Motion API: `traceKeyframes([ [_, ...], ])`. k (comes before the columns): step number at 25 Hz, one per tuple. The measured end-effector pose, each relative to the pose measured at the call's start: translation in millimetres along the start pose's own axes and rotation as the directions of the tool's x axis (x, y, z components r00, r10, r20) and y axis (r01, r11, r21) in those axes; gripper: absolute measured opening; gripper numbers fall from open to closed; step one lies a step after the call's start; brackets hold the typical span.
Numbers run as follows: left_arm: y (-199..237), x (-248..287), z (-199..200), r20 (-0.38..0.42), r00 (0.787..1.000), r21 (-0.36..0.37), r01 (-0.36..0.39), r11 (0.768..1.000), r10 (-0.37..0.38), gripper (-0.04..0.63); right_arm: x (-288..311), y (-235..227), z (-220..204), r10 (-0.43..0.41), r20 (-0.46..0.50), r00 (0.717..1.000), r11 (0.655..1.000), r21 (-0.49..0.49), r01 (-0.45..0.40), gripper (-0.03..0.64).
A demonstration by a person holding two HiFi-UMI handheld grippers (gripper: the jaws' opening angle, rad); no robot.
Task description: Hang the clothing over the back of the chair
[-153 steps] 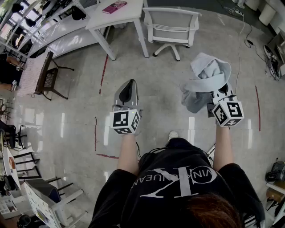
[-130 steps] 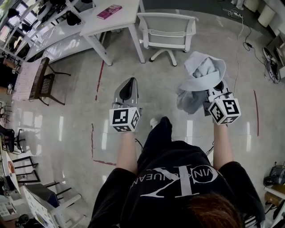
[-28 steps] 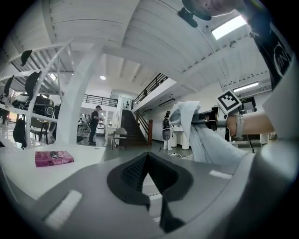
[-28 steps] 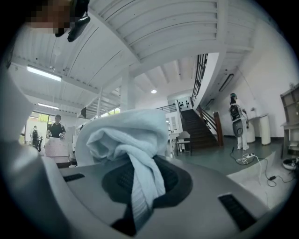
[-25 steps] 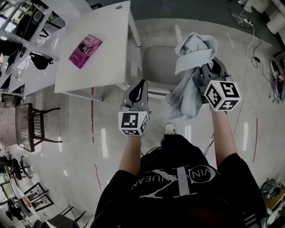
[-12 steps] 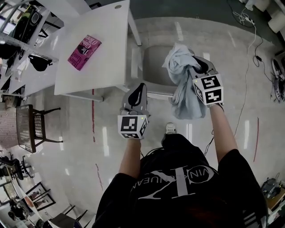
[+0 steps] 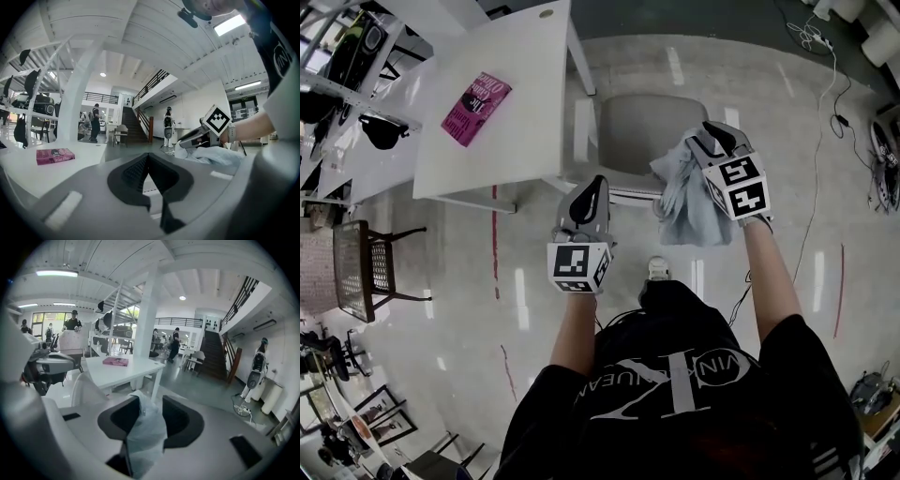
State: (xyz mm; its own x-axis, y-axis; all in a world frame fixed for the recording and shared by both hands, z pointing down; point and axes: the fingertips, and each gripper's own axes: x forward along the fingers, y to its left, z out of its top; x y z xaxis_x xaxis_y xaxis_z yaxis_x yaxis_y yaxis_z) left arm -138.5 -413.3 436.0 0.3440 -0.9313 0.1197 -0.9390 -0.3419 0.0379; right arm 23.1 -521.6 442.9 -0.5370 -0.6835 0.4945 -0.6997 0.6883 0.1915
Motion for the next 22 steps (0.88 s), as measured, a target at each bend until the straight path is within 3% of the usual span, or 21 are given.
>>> traceKeyframes([
  [15, -17.8, -7.8, 8.9, 0.028, 0.999, -0.004, 0.022, 1.000, -0.022, 0.011, -26.2, 5.0, -23.2, 0.007, -0.158, 0.987, 0.997, -0.072, -0.019, 0.138],
  [22, -26.6, -12.9, 5.7, 0.033, 0.999, -0.015, 0.033, 0.999, -0.033, 0.011, -39.9, 6.8, -31.4, -0.003, -0.160, 0.987, 0.998, -0.056, -0.006, 0.138],
])
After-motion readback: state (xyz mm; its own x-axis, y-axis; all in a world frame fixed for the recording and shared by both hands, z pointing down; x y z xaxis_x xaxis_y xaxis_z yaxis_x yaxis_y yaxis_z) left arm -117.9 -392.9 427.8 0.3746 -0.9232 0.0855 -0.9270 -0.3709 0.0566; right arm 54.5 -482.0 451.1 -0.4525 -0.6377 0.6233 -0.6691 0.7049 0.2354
